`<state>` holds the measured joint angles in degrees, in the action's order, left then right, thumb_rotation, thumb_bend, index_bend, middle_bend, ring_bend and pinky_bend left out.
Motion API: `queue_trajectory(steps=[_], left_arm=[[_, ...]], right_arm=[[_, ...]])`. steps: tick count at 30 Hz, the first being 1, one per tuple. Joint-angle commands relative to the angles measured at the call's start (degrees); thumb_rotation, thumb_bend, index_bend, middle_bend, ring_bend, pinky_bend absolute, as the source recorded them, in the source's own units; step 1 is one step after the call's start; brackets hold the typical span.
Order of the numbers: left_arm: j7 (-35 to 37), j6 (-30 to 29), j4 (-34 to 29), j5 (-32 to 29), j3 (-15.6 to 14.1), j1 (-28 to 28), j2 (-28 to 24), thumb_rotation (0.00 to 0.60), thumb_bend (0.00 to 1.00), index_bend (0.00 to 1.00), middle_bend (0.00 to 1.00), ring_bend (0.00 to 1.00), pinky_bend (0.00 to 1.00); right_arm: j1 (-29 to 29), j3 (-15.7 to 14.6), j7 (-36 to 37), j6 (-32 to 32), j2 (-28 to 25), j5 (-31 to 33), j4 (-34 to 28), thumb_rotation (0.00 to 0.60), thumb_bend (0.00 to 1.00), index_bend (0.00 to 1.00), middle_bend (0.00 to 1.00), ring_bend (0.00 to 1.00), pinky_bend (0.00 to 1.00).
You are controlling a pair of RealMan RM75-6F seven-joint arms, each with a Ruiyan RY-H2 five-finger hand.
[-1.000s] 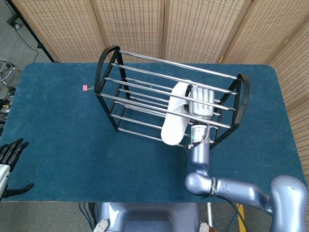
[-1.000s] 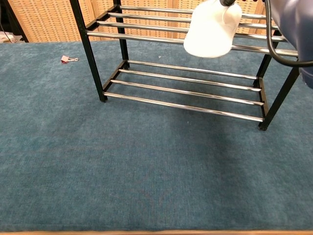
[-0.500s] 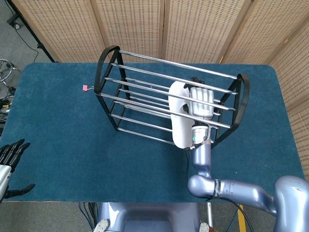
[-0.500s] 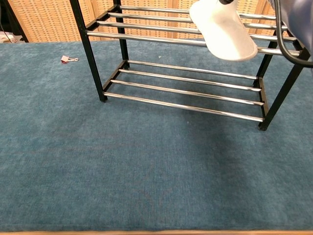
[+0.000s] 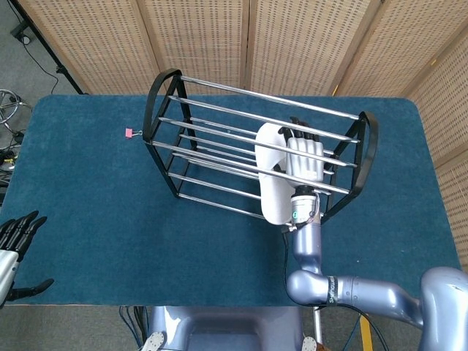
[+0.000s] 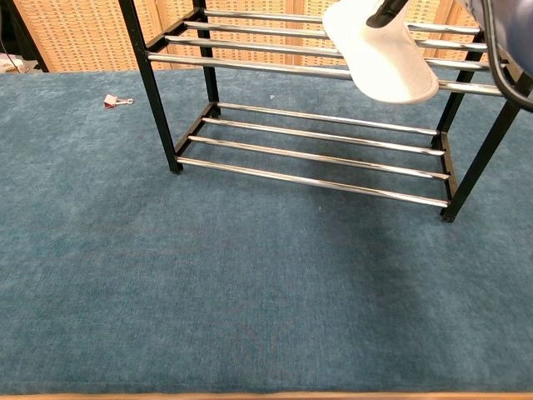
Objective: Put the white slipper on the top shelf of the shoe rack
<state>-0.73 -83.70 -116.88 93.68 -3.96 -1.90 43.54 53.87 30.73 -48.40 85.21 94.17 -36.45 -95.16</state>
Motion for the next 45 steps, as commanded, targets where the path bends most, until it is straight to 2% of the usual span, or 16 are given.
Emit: queue_trajectory(steps=[1,14,22,34,39,45], left_arm=[[-0.12,0.05,0.0,0.11,-0.04,-0.01,0.04,0.6,0.0,0.0,0.0,0.0,0.0],[-0.32,0.08,-0.01,0.44,-0.16,-0.01,0.1,0.6,0.0,0.0,0.0,0.0,0.0],[-1.1,0.32,-0.1,0.43,-0.22,-0.05,0.39,0.6,0.0,0.0,0.0,0.0,0.0],[-3.0,1.43,-0.51,-0.11,-0.25,-0.44,1.17,0.6,0.0,0.0,0.0,0.0,0.0],[-3.56,1.61,-0.67,-0.23,-0.3,-0.47,1.39,0.6,0.0,0.0,0.0,0.0,0.0],[-4.07,1.76,-0.76,-0.28,-0.36,-0.51,1.61,0.6,0.0,0.0,0.0,0.0,0.0]], right_arm=[[-0.23,-0.55,-0.1,0.53,-0.16,-0.43,-0.96,0.6,0.22,0.28,0.11,0.13,0.19],[-1.73,-4.2,-0.7,1.95,-1.47,-3.43,-7.74,0.6,0.22,0.28,0.11,0.13,0.19],[-4.46,-7.29,3.93,-2.39,-5.6,-6.99,-11.66,0.6,0.22,0.28,0.12,0.14,0.19],[-9.5,-12.03,15.5,-9.3,-13.69,-16.56,-18.16,0.6,0.21,0.31,0.16,0.17,0.21],[-11.1,-13.72,20.87,-11.75,-16.46,-22.02,-18.59,0.6,0.21,0.33,0.18,0.18,0.21],[-12.83,-17.12,31.09,-18.47,-20.95,-29.53,-17.84,0.6,0.21,0.34,0.2,0.2,0.21]])
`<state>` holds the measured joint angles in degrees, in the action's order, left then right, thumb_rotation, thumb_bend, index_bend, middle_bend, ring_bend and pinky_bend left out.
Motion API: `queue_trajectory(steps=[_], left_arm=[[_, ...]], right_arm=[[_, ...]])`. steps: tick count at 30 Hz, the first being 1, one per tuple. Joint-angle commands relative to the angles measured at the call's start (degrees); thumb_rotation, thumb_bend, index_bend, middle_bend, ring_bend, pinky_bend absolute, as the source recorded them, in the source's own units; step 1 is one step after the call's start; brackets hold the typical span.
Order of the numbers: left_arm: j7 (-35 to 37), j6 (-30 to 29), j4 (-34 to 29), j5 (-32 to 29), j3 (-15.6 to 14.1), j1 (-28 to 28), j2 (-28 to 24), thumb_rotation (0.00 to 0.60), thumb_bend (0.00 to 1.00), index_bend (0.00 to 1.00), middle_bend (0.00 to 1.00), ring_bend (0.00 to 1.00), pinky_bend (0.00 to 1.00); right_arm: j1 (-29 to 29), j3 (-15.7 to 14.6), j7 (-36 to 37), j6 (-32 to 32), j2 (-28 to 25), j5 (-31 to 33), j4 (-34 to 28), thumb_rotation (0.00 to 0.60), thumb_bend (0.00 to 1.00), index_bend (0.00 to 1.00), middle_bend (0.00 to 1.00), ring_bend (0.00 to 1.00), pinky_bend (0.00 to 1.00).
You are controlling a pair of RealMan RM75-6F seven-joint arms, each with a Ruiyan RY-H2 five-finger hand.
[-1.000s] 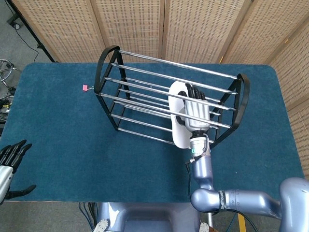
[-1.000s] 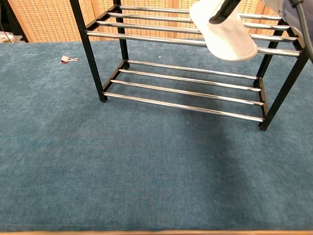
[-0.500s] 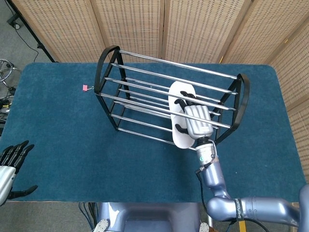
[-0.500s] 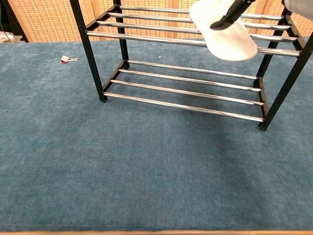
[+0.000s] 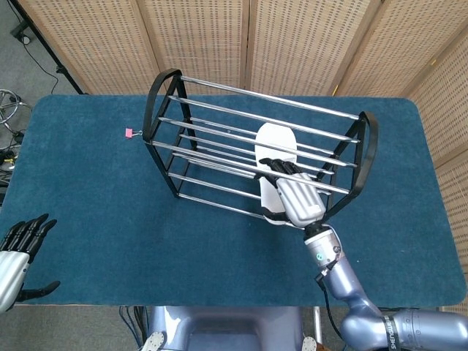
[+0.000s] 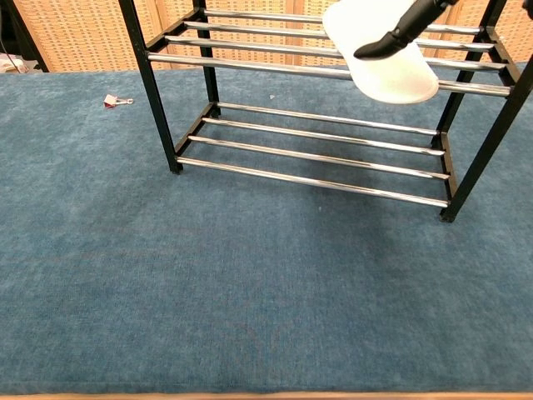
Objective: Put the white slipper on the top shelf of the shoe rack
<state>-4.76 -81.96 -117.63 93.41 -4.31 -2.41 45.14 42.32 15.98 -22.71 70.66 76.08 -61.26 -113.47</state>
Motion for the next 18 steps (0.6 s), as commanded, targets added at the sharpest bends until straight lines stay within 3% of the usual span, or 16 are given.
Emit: queue_trajectory(steps=[1,9,14,18], left_arm=[[-0.05,0.02,-0.02,-0.02,0.0,-0.01,0.03,0.6,0.0,0.0,0.0,0.0,0.0],[-0.28,0.46,-0.06,-0.61,0.12,-0.26,0.19,0.6,0.0,0.0,0.0,0.0,0.0],[-0.34,0.42,-0.16,-0.59,0.06,-0.23,0.23,0.6,0.0,0.0,0.0,0.0,0.0],[-0.37,0.31,-0.17,-0.6,0.08,-0.2,0.25,0.6,0.0,0.0,0.0,0.0,0.0]], right_arm=[[-1.47,-2.96,6.99,-4.86,-3.56,-6.41,0.77,0.6,0.21,0.34,0.2,0.2,0.21],[-2.0,-9.07,19.9,-9.93,-9.14,-24.79,5.11,0.6,0.21,0.35,0.21,0.21,0.22],[-2.57,-13.04,26.27,-8.09,-11.66,-35.92,9.37,0.6,0.21,0.36,0.22,0.22,0.24],[-4.47,-16.35,28.57,-2.3,-12.32,-44.63,13.19,0.6,0.21,0.38,0.25,0.22,0.24]])
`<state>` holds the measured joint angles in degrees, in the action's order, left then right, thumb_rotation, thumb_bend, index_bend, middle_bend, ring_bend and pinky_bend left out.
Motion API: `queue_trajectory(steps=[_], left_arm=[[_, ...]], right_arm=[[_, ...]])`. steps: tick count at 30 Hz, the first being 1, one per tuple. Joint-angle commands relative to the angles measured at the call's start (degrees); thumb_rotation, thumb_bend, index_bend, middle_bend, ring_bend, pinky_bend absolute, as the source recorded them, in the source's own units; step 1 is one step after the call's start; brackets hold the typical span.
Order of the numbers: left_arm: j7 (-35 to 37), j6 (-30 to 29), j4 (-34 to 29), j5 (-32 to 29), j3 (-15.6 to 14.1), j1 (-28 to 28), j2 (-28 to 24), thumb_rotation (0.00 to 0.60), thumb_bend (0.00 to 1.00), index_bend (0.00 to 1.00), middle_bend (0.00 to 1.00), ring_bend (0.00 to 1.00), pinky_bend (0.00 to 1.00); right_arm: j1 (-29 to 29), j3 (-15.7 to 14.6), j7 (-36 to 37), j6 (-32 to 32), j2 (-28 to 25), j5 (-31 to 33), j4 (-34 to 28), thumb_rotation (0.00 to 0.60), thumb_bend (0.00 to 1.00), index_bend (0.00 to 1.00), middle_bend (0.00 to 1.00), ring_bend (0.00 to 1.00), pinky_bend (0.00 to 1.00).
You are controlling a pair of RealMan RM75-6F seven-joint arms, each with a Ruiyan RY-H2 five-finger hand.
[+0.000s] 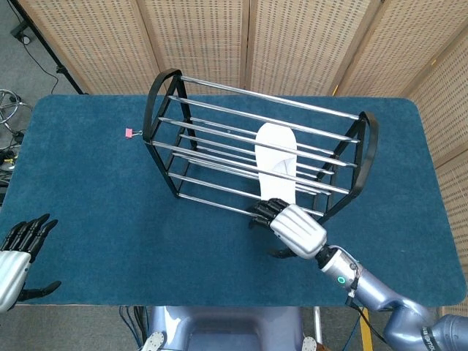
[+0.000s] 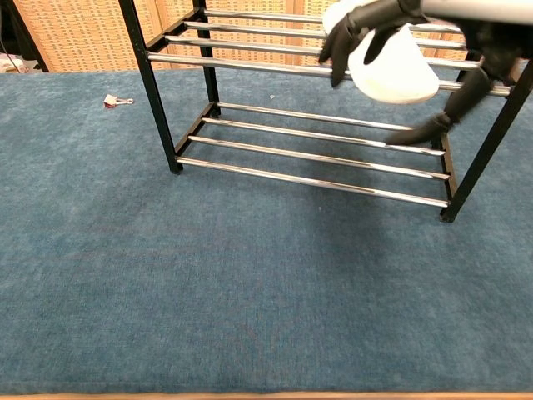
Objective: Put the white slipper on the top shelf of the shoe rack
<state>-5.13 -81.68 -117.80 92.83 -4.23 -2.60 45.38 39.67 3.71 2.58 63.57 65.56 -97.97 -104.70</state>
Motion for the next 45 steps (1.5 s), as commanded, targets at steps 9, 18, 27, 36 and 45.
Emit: queue_trajectory(steps=[9,18,27,36,45], left_arm=[[-0.7,-0.03,-0.2,0.3,-0.21,0.1,0.22,0.6,0.0,0.0,0.0,0.0,0.0],[-1.16,-0.29,-0.4,0.44,-0.25,0.24,0.39,0.6,0.0,0.0,0.0,0.0,0.0],[-1.42,-0.1,-0.52,1.21,-0.58,0.21,0.35,0.6,0.0,0.0,0.0,0.0,0.0],[-0.21,-1.85,-0.16,2.88,-0.91,0.96,-0.3,0.6,0.0,0.0,0.0,0.0,0.0],[-2.78,-4.35,0.32,4.58,-0.88,2.16,-0.08,0.6,0.0,0.0,0.0,0.0,0.0]], right_arm=[[-8.1,-8.24,3.49,20.73,-0.26,-19.31,18.43,0.6,0.21,0.34,0.25,0.23,0.24],[-14.96,-10.44,8.38,32.53,1.58,-19.4,33.29,0.6,0.21,0.32,0.29,0.27,0.24],[-22.2,-8.87,8.38,39.22,3.11,-12.67,41.6,0.6,0.2,0.26,0.3,0.32,0.27],[-29.19,-8.44,9.61,37.75,1.23,-2.8,37.2,0.6,0.04,0.09,0.12,0.18,0.15],[-32.77,-9.23,2.13,31.74,-7.94,4.16,17.78,0.6,0.0,0.0,0.0,0.0,0.0]])
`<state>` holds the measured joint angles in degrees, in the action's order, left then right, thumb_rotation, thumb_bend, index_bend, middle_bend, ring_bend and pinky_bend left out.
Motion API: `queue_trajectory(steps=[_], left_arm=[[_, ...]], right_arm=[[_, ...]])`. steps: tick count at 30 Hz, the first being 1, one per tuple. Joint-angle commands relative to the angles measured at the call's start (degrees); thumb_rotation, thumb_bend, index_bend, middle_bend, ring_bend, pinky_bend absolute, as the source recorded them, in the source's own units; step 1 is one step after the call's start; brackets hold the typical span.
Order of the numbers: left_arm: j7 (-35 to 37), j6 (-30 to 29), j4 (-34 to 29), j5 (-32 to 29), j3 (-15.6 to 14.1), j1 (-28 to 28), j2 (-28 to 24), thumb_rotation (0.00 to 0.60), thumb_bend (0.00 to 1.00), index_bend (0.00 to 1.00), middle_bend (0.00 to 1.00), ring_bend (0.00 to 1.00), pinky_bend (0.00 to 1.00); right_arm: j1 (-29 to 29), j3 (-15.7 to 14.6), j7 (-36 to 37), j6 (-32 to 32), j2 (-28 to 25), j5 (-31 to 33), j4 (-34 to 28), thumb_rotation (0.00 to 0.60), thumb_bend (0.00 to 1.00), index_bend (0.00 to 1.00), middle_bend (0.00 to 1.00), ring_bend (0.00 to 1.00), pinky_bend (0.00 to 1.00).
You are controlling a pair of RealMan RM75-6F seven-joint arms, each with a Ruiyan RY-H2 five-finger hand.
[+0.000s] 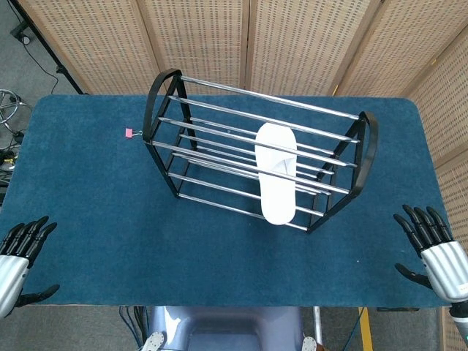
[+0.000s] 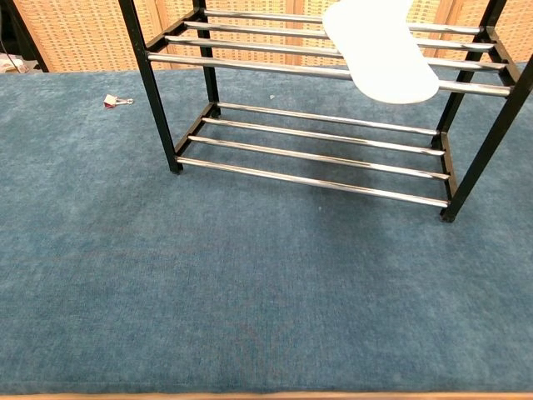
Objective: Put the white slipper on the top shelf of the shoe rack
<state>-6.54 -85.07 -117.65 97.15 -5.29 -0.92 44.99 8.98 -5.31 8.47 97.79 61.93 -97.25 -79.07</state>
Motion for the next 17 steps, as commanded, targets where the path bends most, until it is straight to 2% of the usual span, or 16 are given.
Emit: queue_trajectory(steps=[1,8,12,17], left_arm=[[-1.88,-1.29,0.18,0.17,0.27,0.68,0.43,0.6,0.0,0.0,0.0,0.0,0.0],[-4.08,-3.15,1.28,-0.92,1.64,1.16,1.71,0.6,0.0,0.0,0.0,0.0,0.0],[-4.13,-3.42,2.38,-1.37,2.37,0.92,2.59,0.6,0.0,0.0,0.0,0.0,0.0],[-2.57,-2.99,3.14,-1.9,2.71,0.49,2.73,0.6,0.0,0.0,0.0,0.0,0.0]], right_arm=[[-2.39,-0.16,-4.6,-2.7,-4.97,4.11,-9.57,0.6,0.0,0.0,0.0,0.0,0.0],[-5.01,1.1,-11.29,-1.37,-7.64,6.85,-21.46,0.6,0.0,0.0,0.0,0.0,0.0],[-6.21,1.76,-11.85,0.0,-7.63,6.87,-23.2,0.6,0.0,0.0,0.0,0.0,0.0],[-7.42,2.57,-11.56,1.28,-6.98,6.92,-22.58,0.6,0.0,0.0,0.0,0.0,0.0]])
